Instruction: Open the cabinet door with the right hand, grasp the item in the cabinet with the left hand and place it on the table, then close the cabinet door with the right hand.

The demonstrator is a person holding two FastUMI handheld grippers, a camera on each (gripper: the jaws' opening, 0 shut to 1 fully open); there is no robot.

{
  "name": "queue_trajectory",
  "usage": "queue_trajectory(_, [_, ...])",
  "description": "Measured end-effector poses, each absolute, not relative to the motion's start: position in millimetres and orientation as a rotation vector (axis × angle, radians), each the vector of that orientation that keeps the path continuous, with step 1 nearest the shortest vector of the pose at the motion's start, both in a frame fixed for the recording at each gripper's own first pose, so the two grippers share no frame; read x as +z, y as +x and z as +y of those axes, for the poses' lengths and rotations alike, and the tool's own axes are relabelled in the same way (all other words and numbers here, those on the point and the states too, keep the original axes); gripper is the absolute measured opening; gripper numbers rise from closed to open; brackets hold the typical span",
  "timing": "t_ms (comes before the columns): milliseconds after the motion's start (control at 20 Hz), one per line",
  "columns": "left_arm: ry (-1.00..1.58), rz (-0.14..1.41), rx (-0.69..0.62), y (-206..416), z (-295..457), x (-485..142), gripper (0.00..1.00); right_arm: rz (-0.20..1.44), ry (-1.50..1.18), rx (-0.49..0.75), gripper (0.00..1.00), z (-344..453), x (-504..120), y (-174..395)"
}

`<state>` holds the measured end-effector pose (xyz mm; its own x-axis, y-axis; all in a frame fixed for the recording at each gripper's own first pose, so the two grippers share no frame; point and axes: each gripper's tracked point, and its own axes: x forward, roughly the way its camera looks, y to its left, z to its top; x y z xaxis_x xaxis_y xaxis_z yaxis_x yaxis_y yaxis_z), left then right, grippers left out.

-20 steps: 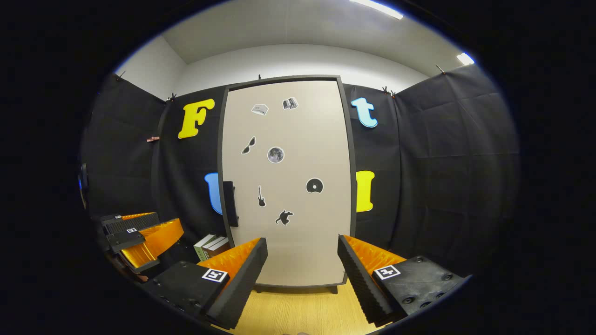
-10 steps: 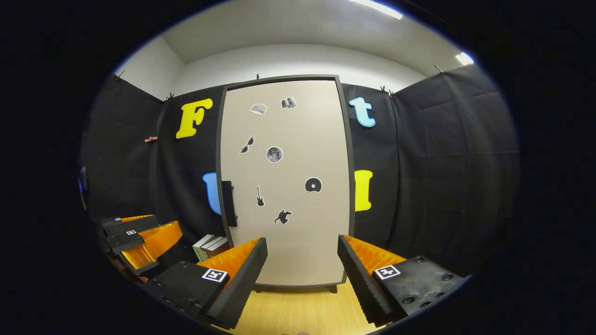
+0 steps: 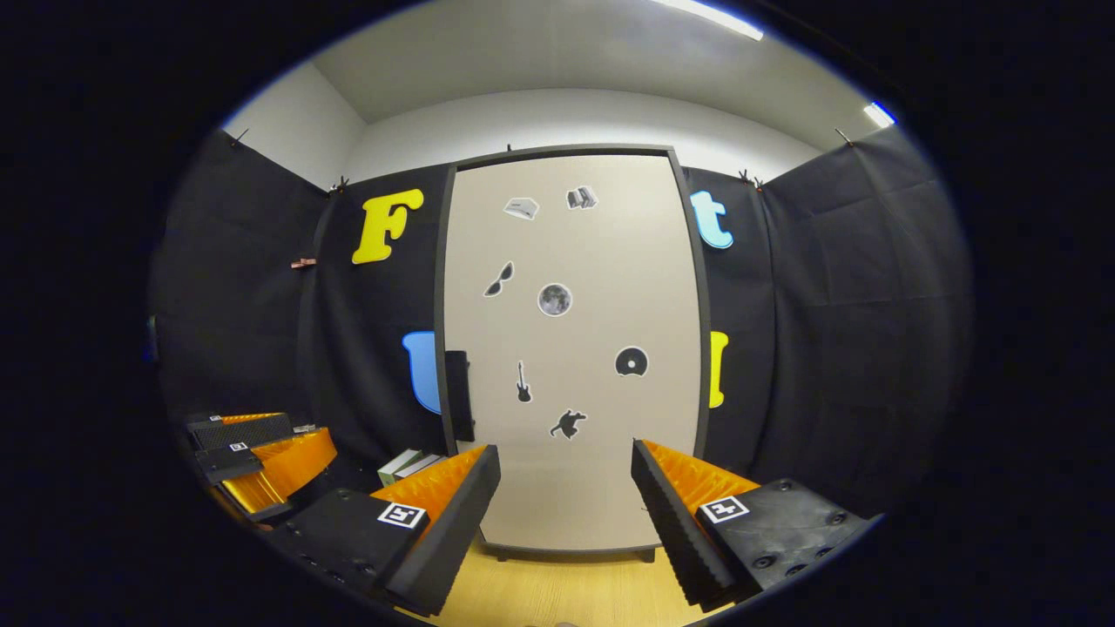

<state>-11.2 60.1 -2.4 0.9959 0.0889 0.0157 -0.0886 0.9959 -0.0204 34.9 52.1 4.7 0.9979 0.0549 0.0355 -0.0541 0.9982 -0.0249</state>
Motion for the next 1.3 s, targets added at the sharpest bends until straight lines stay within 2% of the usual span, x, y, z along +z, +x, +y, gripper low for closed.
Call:
queue_trajectory(250, [-0.02, -0.009, 0.162, -18.8, 100.4, -5.9, 0.86, -0.066, -0.024, 0.147, 0.98, 105.7, 2.4, 70.7])
queue_trajectory(500, [0.009, 0.018, 0.266, -28.3, 148.3, -8.5, 0.86, -0.055, -0.058, 0.187, 0.97, 150.7, -8.2, 110.9])
queue_trajectory(1000, [0.05, 0.012, 0.425, -25.4, 219.3, -3.0, 0.86, 0.007, -0.026, 0.164, 0.93, 186.4, -46.6, 200.2])
queue_trajectory(1300, [-0.01, 0.024, 0.418, -14.5, 230.1, -16.5, 0.85, -0.025, -0.056, 0.113, 0.84, 184.2, -53.1, 228.5])
